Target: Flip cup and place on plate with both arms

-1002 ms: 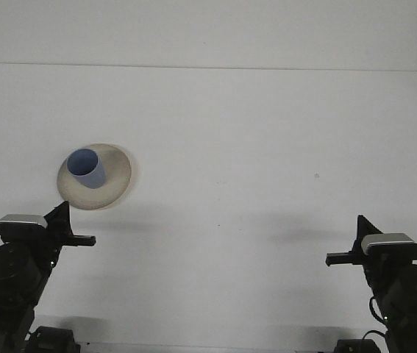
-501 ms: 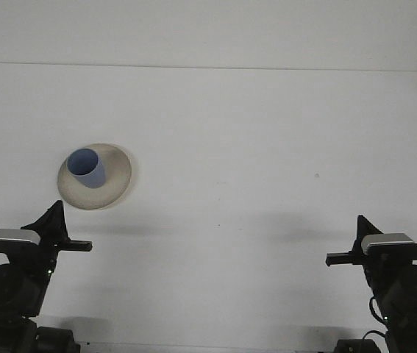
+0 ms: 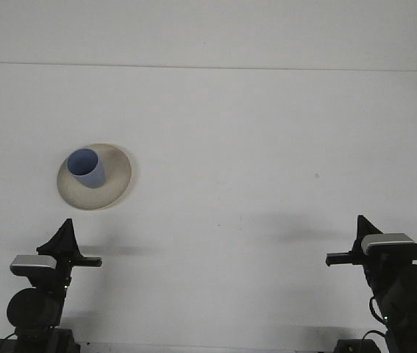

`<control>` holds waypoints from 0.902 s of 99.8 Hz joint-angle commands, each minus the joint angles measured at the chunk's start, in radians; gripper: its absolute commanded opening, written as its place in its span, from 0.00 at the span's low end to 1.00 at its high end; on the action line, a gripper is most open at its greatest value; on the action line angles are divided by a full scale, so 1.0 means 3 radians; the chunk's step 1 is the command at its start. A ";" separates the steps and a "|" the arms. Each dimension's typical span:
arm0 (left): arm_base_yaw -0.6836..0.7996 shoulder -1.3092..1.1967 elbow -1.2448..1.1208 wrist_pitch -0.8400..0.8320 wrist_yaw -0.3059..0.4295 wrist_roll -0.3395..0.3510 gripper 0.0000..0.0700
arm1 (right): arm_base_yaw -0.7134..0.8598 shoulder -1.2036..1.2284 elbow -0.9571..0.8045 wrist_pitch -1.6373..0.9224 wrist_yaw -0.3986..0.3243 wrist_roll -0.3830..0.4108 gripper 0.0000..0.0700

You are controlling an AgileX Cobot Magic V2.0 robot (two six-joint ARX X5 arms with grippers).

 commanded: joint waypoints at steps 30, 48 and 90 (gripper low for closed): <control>0.0028 -0.0052 -0.0286 0.0384 0.0027 0.0042 0.02 | 0.0004 0.0017 0.0033 0.0036 -0.0001 0.0025 0.00; 0.0027 -0.0052 -0.0286 0.0359 0.0027 -0.0038 0.02 | 0.0004 0.0017 0.0033 0.0034 0.0000 0.0025 0.00; 0.0027 -0.0052 -0.0286 0.0357 0.0027 -0.0036 0.02 | 0.0004 0.0017 0.0033 0.0036 -0.0001 0.0025 0.00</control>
